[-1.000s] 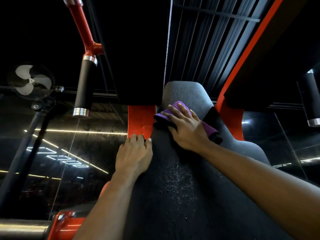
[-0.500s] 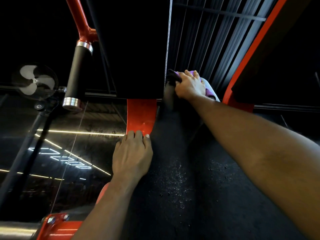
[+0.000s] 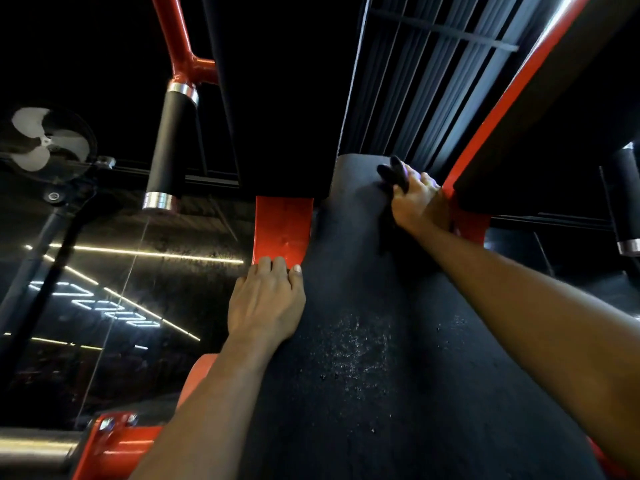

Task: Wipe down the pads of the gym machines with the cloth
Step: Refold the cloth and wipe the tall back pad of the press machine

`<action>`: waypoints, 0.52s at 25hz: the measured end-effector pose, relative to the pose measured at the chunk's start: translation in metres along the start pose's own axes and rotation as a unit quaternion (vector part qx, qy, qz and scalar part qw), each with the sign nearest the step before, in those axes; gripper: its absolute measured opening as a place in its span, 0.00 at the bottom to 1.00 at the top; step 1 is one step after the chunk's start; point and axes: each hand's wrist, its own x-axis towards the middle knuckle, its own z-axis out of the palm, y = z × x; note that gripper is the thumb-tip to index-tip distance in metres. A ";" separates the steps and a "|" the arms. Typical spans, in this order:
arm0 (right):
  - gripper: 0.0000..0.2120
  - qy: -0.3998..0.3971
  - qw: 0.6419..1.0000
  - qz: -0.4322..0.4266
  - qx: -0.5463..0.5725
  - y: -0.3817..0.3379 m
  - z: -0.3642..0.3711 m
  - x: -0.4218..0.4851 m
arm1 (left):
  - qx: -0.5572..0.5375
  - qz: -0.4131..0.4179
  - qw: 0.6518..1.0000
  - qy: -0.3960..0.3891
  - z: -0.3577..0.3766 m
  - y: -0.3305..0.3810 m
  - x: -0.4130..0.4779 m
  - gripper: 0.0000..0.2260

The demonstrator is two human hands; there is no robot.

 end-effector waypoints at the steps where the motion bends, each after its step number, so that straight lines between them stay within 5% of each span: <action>1: 0.29 -0.003 1.000 -0.024 -0.016 0.008 -0.004 -0.014 | -0.002 -0.002 1.000 -0.006 0.000 0.000 0.001 0.16; 7: 0.28 -0.024 0.993 -0.088 -0.081 0.029 -0.025 -0.092 | 0.006 0.004 1.000 -0.023 -0.002 -0.001 0.000 0.18; 13: 0.28 0.033 0.991 -0.116 -0.063 0.001 -0.005 -0.029 | 0.010 0.011 1.000 -0.009 0.002 -0.004 0.001 0.19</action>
